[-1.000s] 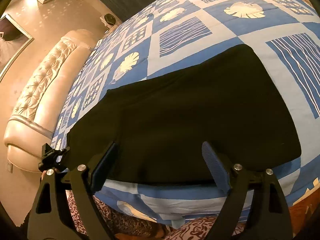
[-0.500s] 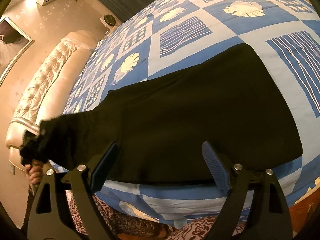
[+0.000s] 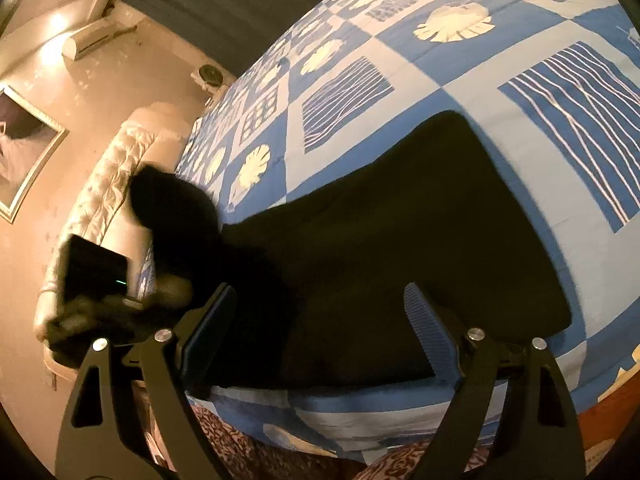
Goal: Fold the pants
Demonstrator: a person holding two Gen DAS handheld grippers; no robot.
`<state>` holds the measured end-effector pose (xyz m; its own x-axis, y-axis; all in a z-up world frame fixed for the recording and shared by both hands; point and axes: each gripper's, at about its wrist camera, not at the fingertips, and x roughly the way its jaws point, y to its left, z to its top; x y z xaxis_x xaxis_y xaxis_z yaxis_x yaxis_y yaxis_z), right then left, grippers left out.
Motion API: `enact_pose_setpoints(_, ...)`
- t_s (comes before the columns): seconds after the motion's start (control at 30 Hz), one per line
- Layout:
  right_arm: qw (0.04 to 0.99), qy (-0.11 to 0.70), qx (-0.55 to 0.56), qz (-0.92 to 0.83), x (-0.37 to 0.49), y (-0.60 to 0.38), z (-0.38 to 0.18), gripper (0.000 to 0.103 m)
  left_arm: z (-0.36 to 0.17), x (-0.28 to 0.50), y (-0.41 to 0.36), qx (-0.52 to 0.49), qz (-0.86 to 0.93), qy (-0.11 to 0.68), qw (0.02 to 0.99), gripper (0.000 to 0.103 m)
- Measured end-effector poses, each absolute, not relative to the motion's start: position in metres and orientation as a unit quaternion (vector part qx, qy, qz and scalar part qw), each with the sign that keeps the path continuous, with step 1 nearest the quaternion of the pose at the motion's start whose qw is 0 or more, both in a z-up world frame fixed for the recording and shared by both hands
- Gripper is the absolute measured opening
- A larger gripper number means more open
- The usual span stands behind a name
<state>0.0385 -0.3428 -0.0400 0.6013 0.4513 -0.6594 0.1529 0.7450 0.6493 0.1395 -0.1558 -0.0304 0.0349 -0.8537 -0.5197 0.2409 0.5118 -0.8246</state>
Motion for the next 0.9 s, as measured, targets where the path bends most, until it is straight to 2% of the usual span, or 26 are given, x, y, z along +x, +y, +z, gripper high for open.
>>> enact_pose_setpoints(0.13, 0.822, 0.432, 0.362, 0.084, 0.038, -0.355, -0.041, 0.086, -0.048, 0.131, -0.187, -0.233, -0.384, 0.578, 0.681, 0.027)
enact_pose_setpoints(0.17, 0.820, 0.430, 0.368, 0.085, 0.038, -0.357, -0.042, 0.086, -0.046, 0.133, -0.187, -0.236, -0.387, 0.575, 0.682, 0.032)
enact_pose_setpoints(0.2, 0.815, 0.429, 0.379, 0.088, 0.038, -0.360, -0.043, 0.086, -0.042, 0.131, -0.188, -0.239, -0.388, 0.571, 0.682, 0.044)
enact_pose_setpoints(0.27, 0.810, 0.428, 0.391, 0.091, 0.038, -0.363, -0.044, 0.086, -0.023, 0.123, -0.182, -0.240, -0.385, 0.553, 0.698, 0.059)
enact_pose_setpoints(0.33, 0.804, 0.431, 0.399, 0.098, 0.040, -0.364, -0.046, 0.086, 0.001, 0.114, -0.166, -0.236, -0.379, 0.521, 0.727, 0.069)
enact_pose_setpoints(0.37, 0.801, 0.433, 0.401, 0.101, 0.039, -0.363, -0.047, 0.086, 0.012, 0.109, -0.160, -0.230, -0.368, 0.507, 0.745, 0.084)
enact_pose_setpoints(0.5, 0.796, 0.453, 0.386, 0.111, 0.044, -0.354, -0.049, 0.090, 0.028, 0.094, -0.106, -0.195, -0.278, 0.458, 0.822, 0.086)
enact_pose_setpoints(0.67, 0.780, 0.486, 0.370, 0.138, 0.052, -0.341, -0.055, 0.090, -0.008, 0.086, -0.027, -0.160, -0.143, 0.481, 0.850, 0.086)
enact_pose_setpoints(0.83, 0.761, 0.521, 0.344, 0.177, 0.064, -0.317, -0.064, 0.090, -0.058, 0.092, 0.024, -0.261, -0.092, 0.532, 0.800, 0.086)
enact_pose_setpoints(0.87, 0.762, 0.526, 0.331, 0.179, 0.066, -0.313, -0.064, 0.088, -0.064, 0.095, 0.029, -0.278, -0.088, 0.541, 0.789, 0.086)
enact_pose_setpoints(0.9, 0.764, 0.528, 0.324, 0.179, 0.068, -0.309, -0.063, 0.076, -0.069, 0.092, 0.032, -0.288, -0.087, 0.543, 0.784, 0.086)
